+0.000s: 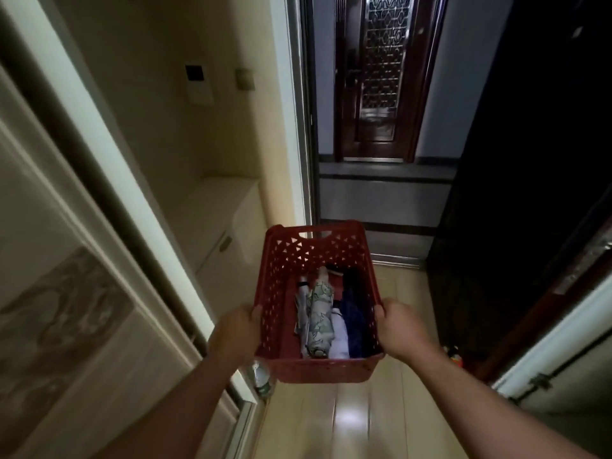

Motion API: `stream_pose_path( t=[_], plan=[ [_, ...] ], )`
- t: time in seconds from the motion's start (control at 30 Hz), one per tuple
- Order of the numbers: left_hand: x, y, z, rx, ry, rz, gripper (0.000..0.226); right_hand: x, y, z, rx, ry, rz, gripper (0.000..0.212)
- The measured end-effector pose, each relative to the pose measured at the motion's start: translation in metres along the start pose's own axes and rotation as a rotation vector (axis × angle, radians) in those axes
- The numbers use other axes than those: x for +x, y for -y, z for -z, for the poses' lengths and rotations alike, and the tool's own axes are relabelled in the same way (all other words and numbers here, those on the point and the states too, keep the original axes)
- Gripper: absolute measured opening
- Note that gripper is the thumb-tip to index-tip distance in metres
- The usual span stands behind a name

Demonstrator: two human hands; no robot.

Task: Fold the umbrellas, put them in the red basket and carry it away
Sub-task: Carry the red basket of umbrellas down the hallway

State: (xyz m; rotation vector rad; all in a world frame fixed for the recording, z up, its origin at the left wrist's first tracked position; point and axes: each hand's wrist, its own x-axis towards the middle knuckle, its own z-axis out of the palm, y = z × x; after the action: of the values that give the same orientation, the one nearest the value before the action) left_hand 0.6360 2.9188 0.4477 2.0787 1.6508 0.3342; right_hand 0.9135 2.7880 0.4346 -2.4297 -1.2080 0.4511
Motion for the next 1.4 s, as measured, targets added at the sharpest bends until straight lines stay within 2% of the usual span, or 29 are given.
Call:
stream_pose_path(
  t=[0.1,0.27,0.4,0.6,0.77,1.0,1.23,1.4],
  plan=[
    [0.089,-0.028,0.015,-0.023,0.018,-0.02,0.043,0.085,0.02,0.013,0.014,0.006,0.012,0.036],
    [0.23,-0.065,0.021,-0.009,-0.022,0.041,0.045,0.239,0.062,0.03,0.02,0.012,0.095,0.039],
    [0.323,-0.08,0.005,-0.095,-0.074,0.177,0.046,0.371,0.094,0.021,-0.005,0.055,0.182,0.035],
    [0.426,-0.075,0.01,-0.018,-0.175,0.44,0.046,0.53,0.16,0.007,-0.089,0.215,0.386,0.037],
    [0.488,-0.057,0.037,-0.077,-0.266,0.62,0.043,0.622,0.239,-0.011,-0.146,0.311,0.577,0.035],
    [0.576,-0.006,0.048,-0.161,-0.406,0.722,0.046,0.718,0.355,-0.057,-0.198,0.31,0.72,0.033],
    [0.65,0.031,0.062,-0.249,-0.455,0.816,0.048,0.793,0.439,-0.102,-0.256,0.325,0.824,0.041],
    [0.71,0.054,0.051,-0.291,-0.474,0.975,0.049,0.867,0.503,-0.158,-0.306,0.433,0.945,0.04]
  ],
)
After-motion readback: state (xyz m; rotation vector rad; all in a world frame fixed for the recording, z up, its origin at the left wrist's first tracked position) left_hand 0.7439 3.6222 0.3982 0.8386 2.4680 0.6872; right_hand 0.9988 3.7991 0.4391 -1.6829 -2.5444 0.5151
